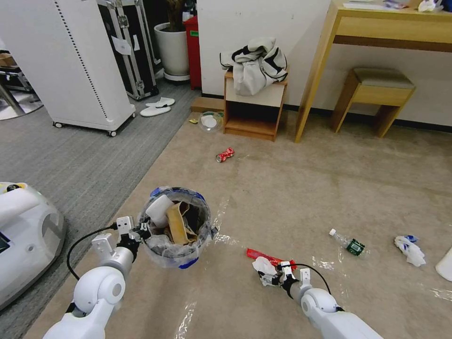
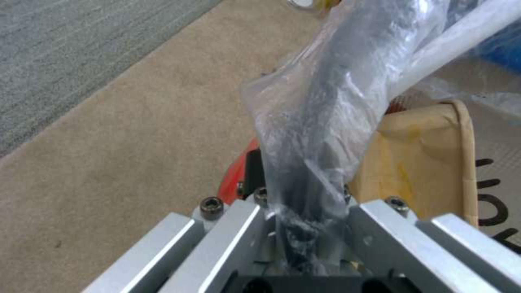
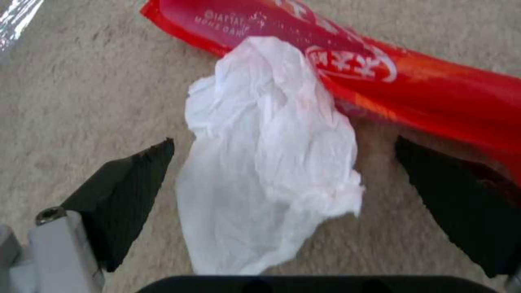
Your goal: Pick up the trash bin and place the garbage on the floor into it.
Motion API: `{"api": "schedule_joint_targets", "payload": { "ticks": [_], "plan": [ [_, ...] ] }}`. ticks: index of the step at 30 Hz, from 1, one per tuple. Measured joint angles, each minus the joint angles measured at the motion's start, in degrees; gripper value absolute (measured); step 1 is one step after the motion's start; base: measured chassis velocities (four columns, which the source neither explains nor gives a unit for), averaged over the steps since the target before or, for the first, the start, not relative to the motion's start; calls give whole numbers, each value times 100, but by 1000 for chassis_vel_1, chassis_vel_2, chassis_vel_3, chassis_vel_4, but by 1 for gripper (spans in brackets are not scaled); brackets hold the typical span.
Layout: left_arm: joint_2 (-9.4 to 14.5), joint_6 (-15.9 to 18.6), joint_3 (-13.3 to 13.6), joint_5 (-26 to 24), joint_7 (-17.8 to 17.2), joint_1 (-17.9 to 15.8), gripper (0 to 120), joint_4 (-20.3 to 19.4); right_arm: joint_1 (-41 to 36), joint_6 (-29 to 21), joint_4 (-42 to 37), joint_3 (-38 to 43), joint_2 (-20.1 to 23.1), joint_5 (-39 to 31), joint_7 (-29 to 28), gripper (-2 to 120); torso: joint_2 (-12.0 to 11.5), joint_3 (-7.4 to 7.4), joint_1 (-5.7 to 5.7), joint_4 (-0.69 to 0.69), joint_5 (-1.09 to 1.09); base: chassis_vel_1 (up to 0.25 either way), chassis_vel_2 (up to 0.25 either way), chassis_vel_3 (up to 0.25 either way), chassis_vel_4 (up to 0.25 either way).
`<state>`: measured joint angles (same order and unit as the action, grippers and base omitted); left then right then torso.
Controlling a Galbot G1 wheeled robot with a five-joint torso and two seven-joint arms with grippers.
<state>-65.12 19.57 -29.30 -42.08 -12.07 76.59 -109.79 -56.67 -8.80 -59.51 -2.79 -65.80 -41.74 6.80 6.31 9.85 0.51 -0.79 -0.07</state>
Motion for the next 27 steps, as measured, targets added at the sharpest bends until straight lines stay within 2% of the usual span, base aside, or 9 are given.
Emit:
{"api": "schedule_joint_targets", "payload": {
  "ticks": [18,27],
  "plan": [
    [-44,0,7,15,-1,2,1,32,195,39,501,-79,-354,166,65,99,3,-1,-1,-1,-3,0,0,0,0],
    [-93,1,11,48,-13,28,1,29,172,39,439,-105,-317,217,38,99,-2,2,-1,4,9,0,0,0,0]
  ]
}}
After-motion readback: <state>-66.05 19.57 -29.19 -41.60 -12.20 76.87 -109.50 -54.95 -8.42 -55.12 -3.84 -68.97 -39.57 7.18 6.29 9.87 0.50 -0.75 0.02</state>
